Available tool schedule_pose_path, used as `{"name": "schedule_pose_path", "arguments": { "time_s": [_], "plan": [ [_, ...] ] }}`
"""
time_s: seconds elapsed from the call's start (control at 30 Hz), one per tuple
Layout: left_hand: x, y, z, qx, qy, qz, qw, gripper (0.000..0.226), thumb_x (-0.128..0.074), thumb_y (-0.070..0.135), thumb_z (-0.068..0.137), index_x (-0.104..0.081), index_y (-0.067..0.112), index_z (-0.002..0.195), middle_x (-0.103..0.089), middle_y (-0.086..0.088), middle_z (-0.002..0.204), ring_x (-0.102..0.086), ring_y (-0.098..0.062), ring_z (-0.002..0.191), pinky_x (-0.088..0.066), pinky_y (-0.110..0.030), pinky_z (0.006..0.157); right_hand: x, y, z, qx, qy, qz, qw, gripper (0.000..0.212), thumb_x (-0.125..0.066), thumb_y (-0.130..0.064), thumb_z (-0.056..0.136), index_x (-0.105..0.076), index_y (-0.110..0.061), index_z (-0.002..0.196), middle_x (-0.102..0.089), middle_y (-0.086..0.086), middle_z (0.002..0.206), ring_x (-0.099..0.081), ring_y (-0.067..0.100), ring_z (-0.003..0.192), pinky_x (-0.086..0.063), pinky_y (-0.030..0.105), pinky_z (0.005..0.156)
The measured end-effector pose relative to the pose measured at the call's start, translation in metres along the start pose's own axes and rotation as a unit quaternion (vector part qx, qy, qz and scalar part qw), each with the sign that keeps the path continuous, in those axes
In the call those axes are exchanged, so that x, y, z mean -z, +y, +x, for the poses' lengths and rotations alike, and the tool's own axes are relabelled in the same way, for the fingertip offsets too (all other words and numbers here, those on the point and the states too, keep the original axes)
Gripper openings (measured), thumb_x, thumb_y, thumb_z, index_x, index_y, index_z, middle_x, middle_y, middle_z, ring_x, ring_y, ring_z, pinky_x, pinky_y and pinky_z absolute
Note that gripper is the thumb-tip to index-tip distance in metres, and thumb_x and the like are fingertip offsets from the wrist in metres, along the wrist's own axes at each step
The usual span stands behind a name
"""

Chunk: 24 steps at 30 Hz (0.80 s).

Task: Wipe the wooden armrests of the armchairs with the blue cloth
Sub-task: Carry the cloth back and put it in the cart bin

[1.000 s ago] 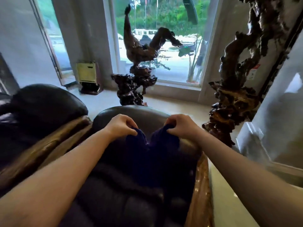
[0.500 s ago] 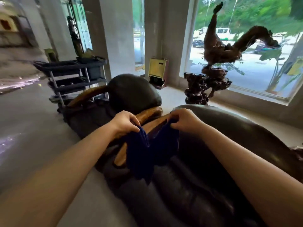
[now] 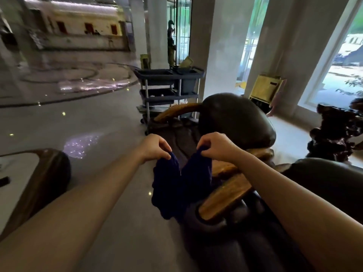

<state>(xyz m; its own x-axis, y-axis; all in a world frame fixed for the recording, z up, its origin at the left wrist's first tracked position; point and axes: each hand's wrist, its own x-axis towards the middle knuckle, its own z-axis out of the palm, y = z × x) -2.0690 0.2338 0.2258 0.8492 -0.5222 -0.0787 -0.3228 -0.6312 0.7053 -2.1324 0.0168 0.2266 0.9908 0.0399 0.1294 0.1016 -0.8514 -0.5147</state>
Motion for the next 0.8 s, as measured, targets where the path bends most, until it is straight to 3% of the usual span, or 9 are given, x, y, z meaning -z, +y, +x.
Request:
{"name": "schedule_pose_path", "arguments": {
  "time_s": [0.13,0.4,0.53,0.7,0.8],
  "plan": [
    [0.043,-0.033,0.055,0.037,0.036,0.007,0.999,0.021,-0.07,0.004,0.075,-0.069,0.006,0.095,-0.067,-0.011,0.092,-0.062,-0.02,0.086,-0.053,-0.033,0.079,-0.019,-0.001,0.1,0.044,-0.013,0.007,0.999,0.016,-0.067,-0.009,0.07,-0.07,-0.019,0.083,-0.063,-0.007,0.075,-0.057,0.007,0.072,-0.041,0.017,0.062],
    [0.13,-0.082,0.179,0.065,0.074,0.015,0.995,0.022,-0.071,0.005,0.075,-0.069,0.009,0.097,-0.068,-0.01,0.095,-0.063,-0.021,0.09,-0.05,-0.028,0.077,-0.043,0.003,0.287,0.095,-0.055,0.006,0.994,0.015,-0.068,-0.011,0.071,-0.07,-0.019,0.083,-0.066,-0.001,0.082,-0.058,0.013,0.079,-0.042,0.023,0.071],
    [0.169,-0.131,0.236,0.068,0.077,0.01,0.995,0.022,-0.07,0.004,0.075,-0.07,0.01,0.096,-0.067,-0.007,0.091,-0.062,-0.018,0.088,-0.048,-0.027,0.077,-0.068,-0.001,0.368,0.1,-0.068,0.001,0.993,0.016,-0.068,-0.01,0.071,-0.071,-0.019,0.084,-0.062,-0.004,0.079,-0.056,0.01,0.077,-0.039,0.02,0.069],
    [0.226,-0.198,0.312,0.063,0.071,0.002,0.995,0.022,-0.07,0.004,0.075,-0.07,0.011,0.095,-0.066,-0.003,0.089,-0.061,-0.016,0.088,-0.047,-0.027,0.079,-0.102,-0.013,0.47,0.088,-0.052,0.008,0.995,0.015,-0.069,-0.009,0.07,-0.072,-0.017,0.083,-0.053,-0.02,0.066,-0.049,-0.004,0.063,-0.035,-0.001,0.055],
    [0.275,-0.228,0.358,0.057,0.062,-0.005,0.996,0.023,-0.069,0.004,0.075,-0.069,0.012,0.096,-0.065,-0.002,0.09,-0.06,-0.016,0.09,-0.046,-0.027,0.08,-0.118,-0.03,0.532,0.066,-0.047,0.012,0.997,0.016,-0.068,-0.009,0.07,-0.071,-0.019,0.083,-0.06,-0.01,0.071,-0.052,0.001,0.067,-0.036,0.004,0.055]
  ]
}}
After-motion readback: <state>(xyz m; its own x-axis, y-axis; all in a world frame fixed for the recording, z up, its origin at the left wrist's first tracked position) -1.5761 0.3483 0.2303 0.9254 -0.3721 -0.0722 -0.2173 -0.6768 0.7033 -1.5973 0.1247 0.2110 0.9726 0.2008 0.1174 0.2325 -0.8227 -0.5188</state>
